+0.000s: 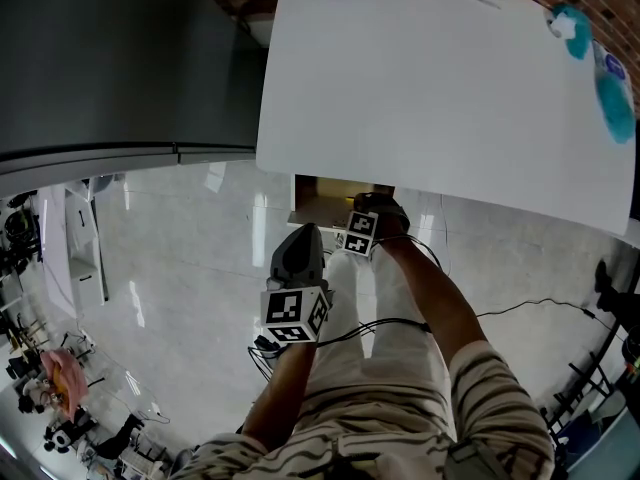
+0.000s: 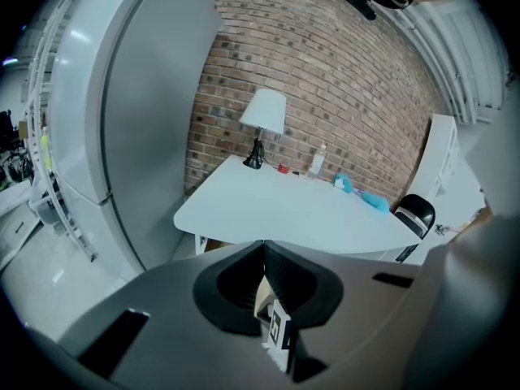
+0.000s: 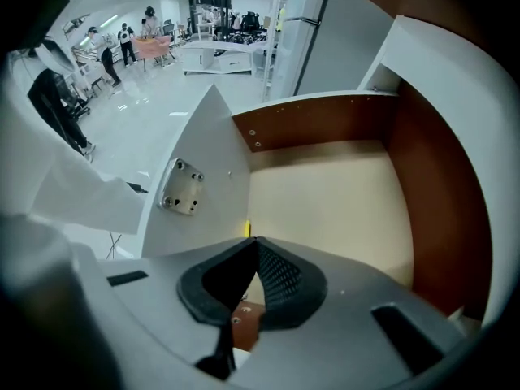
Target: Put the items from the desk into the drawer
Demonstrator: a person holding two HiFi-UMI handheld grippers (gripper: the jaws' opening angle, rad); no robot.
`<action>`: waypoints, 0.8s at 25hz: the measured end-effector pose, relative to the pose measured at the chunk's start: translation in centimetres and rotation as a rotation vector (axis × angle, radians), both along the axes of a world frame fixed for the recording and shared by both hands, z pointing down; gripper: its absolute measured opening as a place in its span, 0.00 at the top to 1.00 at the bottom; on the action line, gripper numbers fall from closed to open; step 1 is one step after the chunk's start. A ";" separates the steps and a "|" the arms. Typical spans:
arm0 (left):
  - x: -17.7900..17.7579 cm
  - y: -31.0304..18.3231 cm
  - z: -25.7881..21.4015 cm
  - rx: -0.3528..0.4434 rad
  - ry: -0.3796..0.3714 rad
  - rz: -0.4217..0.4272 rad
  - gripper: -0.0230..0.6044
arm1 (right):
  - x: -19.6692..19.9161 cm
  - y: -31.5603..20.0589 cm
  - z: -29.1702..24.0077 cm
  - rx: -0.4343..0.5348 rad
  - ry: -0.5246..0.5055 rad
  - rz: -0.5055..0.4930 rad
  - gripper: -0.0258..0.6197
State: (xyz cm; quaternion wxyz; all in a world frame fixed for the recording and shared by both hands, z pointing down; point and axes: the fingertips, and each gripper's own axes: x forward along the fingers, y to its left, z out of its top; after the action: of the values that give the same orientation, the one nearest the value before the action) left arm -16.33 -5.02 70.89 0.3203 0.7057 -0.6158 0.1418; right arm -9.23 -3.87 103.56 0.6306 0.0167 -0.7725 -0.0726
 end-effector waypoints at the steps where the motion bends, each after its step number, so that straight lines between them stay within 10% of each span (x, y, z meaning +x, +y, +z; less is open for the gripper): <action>1: 0.0 -0.1 0.0 0.000 0.001 0.001 0.95 | 0.0 -0.1 -0.1 0.002 -0.002 0.003 0.94; 20: 0.9 -1.1 -2.1 0.024 -0.034 0.009 0.95 | 0.1 -1.2 -4.3 0.053 -0.078 0.098 0.94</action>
State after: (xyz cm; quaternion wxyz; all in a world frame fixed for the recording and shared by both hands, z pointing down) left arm -15.40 -6.16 68.83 0.3008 0.7098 -0.6196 0.1477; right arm -9.13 -5.11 99.22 0.6023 0.0738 -0.7925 -0.0612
